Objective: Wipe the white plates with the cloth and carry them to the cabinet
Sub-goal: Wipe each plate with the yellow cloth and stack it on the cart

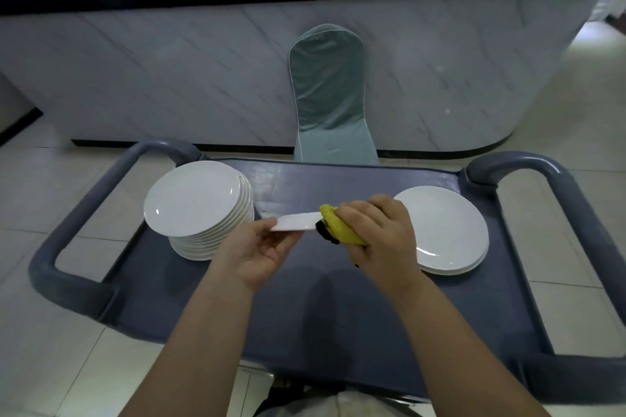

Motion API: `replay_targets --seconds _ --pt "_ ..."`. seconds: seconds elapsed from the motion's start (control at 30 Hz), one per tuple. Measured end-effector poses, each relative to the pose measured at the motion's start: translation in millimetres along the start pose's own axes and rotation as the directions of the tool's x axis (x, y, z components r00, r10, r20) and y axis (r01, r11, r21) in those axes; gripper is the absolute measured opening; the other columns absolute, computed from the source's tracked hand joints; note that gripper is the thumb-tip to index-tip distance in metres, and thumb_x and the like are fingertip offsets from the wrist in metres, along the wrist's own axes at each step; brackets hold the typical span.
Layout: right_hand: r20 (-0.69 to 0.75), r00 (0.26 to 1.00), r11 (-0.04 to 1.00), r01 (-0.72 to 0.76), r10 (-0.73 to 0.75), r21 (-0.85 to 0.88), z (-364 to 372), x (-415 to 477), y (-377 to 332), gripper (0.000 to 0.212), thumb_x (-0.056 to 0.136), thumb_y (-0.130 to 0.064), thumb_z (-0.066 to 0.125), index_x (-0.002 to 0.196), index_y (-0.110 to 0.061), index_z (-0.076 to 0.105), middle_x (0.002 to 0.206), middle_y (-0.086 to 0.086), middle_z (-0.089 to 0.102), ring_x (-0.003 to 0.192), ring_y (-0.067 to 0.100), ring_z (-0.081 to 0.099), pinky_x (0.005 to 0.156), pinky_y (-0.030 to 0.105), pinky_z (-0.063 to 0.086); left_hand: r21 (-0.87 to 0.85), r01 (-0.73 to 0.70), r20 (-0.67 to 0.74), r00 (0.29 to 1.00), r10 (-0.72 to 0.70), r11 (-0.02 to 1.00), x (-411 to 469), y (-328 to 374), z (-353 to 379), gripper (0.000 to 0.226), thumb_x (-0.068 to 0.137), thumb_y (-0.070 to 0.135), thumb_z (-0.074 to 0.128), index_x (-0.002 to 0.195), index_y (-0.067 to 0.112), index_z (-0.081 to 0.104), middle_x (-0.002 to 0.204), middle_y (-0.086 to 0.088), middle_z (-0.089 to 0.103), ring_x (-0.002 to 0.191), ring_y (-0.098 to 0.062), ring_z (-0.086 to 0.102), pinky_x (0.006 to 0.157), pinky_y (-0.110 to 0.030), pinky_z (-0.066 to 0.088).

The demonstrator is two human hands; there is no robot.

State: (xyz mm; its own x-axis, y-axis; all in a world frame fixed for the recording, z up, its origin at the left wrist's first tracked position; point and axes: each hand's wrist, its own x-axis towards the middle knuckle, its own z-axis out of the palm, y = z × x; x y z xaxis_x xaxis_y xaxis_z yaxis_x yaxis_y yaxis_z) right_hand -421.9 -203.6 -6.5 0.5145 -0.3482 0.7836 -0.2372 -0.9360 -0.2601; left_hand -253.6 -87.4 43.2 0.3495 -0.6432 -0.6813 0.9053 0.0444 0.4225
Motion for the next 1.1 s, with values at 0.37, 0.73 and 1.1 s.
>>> replay_targets --seconds 0.37,0.73,1.1 --pt "0.044 0.713 0.645 -0.658 0.700 0.388 -27.3 18.7 33.0 0.046 0.076 -0.031 0.079 0.113 -0.042 0.052 0.111 -0.006 0.057 0.101 0.008 0.054 0.087 0.025 0.046 0.293 -0.374 0.295 0.911 0.289 0.880 3.1 -35.0 -36.0 0.042 0.092 -0.008 0.048 0.127 0.014 0.054 0.129 -0.012 0.062 0.108 -0.030 0.066 0.071 -0.042 0.060" --pt "0.096 0.982 0.986 -0.164 0.164 -0.005 -12.6 8.3 -1.1 0.035 0.091 -0.033 0.062 0.122 -0.019 0.068 0.120 0.007 0.064 0.099 0.035 0.056 0.087 0.046 0.045 0.287 -0.421 0.429 0.860 0.278 0.860 -7.0 -37.7 -22.3 0.052 0.080 0.000 0.059 0.130 0.012 0.052 0.122 -0.014 0.066 0.110 -0.030 0.065 0.075 -0.039 0.059" --pt "0.113 0.991 0.997 -0.079 0.075 0.028 -0.5 14.8 -4.4 0.035 0.091 -0.034 0.063 0.121 -0.016 0.068 0.114 0.009 0.064 0.094 0.034 0.057 0.083 0.046 0.047 0.246 -0.534 0.420 0.811 0.408 0.809 -8.4 -26.2 -12.9 0.043 0.082 -0.001 0.056 0.122 0.017 0.057 0.114 -0.011 0.070 0.103 -0.026 0.068 0.074 -0.038 0.060"
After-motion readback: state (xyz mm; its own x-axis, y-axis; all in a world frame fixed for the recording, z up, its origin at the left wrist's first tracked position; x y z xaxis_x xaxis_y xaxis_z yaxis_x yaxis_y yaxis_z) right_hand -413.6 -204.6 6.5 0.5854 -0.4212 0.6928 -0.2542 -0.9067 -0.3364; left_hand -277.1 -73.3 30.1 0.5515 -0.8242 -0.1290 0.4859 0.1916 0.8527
